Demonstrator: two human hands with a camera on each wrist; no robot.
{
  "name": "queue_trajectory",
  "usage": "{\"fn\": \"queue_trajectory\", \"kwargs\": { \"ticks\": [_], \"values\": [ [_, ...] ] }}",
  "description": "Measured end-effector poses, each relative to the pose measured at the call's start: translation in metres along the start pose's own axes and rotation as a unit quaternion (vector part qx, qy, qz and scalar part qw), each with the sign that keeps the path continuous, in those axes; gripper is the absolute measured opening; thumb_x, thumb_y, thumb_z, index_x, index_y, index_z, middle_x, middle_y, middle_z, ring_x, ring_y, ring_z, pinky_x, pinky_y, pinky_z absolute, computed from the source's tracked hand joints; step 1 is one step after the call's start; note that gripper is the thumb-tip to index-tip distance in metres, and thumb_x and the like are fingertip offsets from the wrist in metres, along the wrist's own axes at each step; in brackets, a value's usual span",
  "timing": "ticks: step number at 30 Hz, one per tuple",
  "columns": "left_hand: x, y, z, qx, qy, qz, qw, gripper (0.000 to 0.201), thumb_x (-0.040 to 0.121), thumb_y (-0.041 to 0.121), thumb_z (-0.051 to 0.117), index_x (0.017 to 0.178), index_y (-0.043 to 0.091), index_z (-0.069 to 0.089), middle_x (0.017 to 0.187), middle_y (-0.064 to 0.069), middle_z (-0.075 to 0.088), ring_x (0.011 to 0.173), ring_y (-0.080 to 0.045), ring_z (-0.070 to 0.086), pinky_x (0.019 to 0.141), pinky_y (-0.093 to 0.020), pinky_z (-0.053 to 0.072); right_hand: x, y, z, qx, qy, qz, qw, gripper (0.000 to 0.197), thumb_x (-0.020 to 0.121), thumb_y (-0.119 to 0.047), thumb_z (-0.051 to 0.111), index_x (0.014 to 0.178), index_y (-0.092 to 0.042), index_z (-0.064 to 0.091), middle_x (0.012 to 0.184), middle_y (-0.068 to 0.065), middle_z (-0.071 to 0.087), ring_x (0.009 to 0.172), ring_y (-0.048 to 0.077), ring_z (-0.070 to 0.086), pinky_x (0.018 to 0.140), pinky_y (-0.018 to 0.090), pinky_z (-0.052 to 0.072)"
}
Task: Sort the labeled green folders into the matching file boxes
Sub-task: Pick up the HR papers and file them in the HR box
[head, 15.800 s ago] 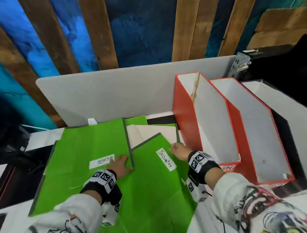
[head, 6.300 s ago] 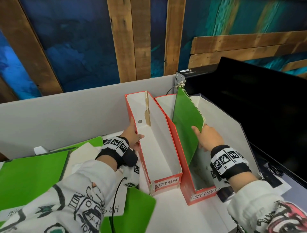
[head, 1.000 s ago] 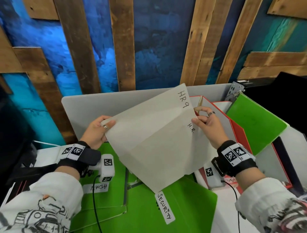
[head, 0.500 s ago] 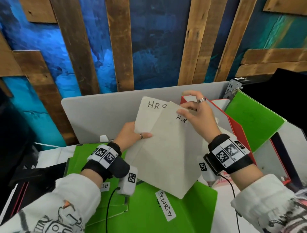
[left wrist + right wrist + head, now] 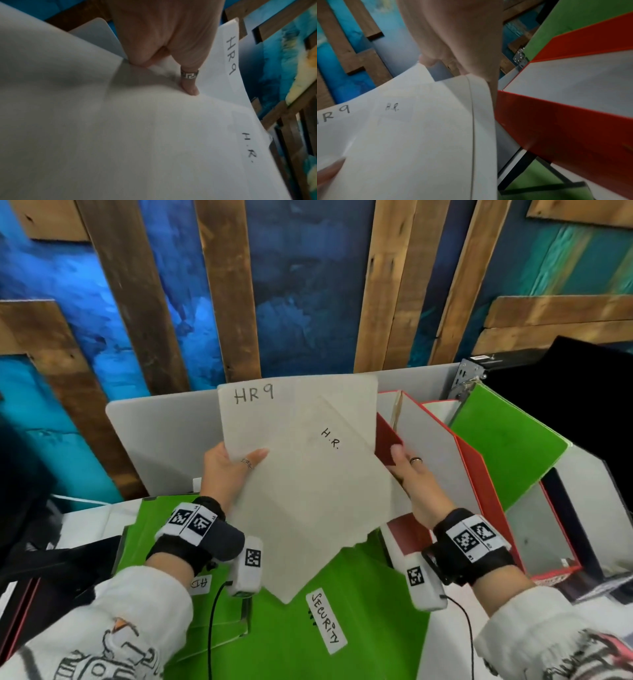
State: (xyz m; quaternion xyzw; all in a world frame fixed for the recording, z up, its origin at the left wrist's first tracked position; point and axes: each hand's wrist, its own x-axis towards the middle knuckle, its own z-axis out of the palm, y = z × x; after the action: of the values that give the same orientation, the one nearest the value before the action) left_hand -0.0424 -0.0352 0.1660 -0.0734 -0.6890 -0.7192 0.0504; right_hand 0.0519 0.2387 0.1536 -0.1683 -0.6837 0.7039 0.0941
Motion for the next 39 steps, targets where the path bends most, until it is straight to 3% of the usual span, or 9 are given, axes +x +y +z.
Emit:
{"fn": "queue_trajectory", "kwargs": {
  "ticks": [3,8,15,21,26,31,33,36,39],
  "values": [
    [-0.002,0.0,0.001,-0.022,0.037,0.024,0.999,0.02,0.08,0.008,0.07,0.096,0.017,0.063,0.083,0.011,0.065,0.059,0.012,0.063,0.056,-0.006,0.05,0.004,0.005,0.0,0.027,0.046,-0.015,0.998,0.031,0.088,-0.041,0.058,0.112,-0.023,0.052,0.11,0.006,0.062,0.096,0.017,0.062,0.081,0.034,0.05],
    [-0.004,0.0,-0.004,-0.066,0.063,0.016,0.996,0.018,0.082,0.006,0.068,0.088,0.023,0.062,0.076,0.014,0.069,0.062,0.01,0.065,0.056,-0.007,0.051,0.007,0.012,-0.003,0.01,-0.015,0.016,1.0,0.053,0.087,-0.029,0.063,0.132,-0.023,0.035,0.115,-0.001,0.063,0.108,0.022,0.06,0.074,0.033,0.048],
    [-0.007,-0.006,-0.001,-0.089,-0.01,-0.026,0.996,0.015,0.089,0.01,0.059,0.092,0.025,0.061,0.073,0.017,0.073,0.067,0.003,0.068,0.058,-0.014,0.055,0.022,0.011,0.007,0.149,-0.033,-0.015,0.988,0.055,0.085,-0.002,0.061,0.135,-0.016,0.043,0.125,0.008,0.063,0.116,0.028,0.059,0.097,0.049,0.047],
    [-0.008,-0.014,0.006,-0.041,-0.077,-0.059,0.994,0.022,0.079,0.008,0.069,0.096,0.02,0.066,0.092,0.006,0.073,0.077,-0.003,0.07,0.065,-0.018,0.056,0.026,-0.006,0.011,0.178,-0.063,-0.076,0.979,0.083,0.057,-0.017,0.075,0.134,-0.01,0.046,0.12,0.009,0.066,0.109,0.022,0.064,0.077,0.029,0.056],
    [-0.009,-0.022,0.006,0.001,-0.11,-0.089,0.99,0.034,0.068,0.004,0.077,0.097,0.02,0.068,0.09,0.009,0.075,0.085,-0.004,0.07,0.071,-0.017,0.055,0.027,0.003,-0.003,0.143,-0.085,-0.074,0.983,0.089,0.053,-0.022,0.085,0.132,-0.008,0.046,0.121,0.012,0.065,0.108,0.024,0.064,0.077,0.033,0.056],
    [-0.014,-0.036,0.016,0.008,-0.111,-0.122,0.986,0.035,0.069,0.002,0.076,0.101,0.016,0.066,0.098,0.003,0.072,0.089,-0.013,0.069,0.074,-0.023,0.055,0.026,0.024,-0.014,0.04,-0.134,-0.033,0.99,0.085,0.041,-0.039,0.092,0.115,-0.011,0.063,0.112,0.012,0.069,0.103,0.027,0.066,0.084,0.038,0.056],
    [-0.015,-0.038,0.023,0.003,-0.106,-0.128,0.986,0.031,0.072,0.003,0.074,0.101,0.013,0.067,0.097,0.001,0.073,0.087,-0.014,0.069,0.07,-0.02,0.056,0.026,0.028,-0.018,0.014,-0.144,-0.02,0.989,0.084,0.045,-0.035,0.092,0.119,-0.009,0.061,0.116,0.011,0.068,0.107,0.026,0.065,0.094,0.044,0.052],
    [-0.011,-0.029,0.031,-0.014,-0.092,-0.122,0.988,0.021,0.076,0.003,0.071,0.092,0.015,0.069,0.083,0.006,0.075,0.074,-0.009,0.07,0.062,-0.017,0.056,0.022,0.024,-0.023,-0.077,-0.173,-0.027,0.982,0.059,0.071,-0.016,0.079,0.125,-0.014,0.057,0.121,0.006,0.065,0.113,0.018,0.062,0.102,0.043,0.046],
    [-0.002,-0.009,0.04,-0.032,-0.084,-0.101,0.991,0.016,0.078,0.003,0.069,0.089,0.015,0.068,0.079,0.006,0.075,0.067,-0.007,0.07,0.058,-0.018,0.055,0.011,0.004,-0.029,-0.178,-0.219,-0.036,0.959,0.046,0.084,-0.012,0.068,0.122,-0.031,0.051,0.119,-0.011,0.063,0.104,-0.004,0.061,0.09,0.021,0.052]
  ]
}}
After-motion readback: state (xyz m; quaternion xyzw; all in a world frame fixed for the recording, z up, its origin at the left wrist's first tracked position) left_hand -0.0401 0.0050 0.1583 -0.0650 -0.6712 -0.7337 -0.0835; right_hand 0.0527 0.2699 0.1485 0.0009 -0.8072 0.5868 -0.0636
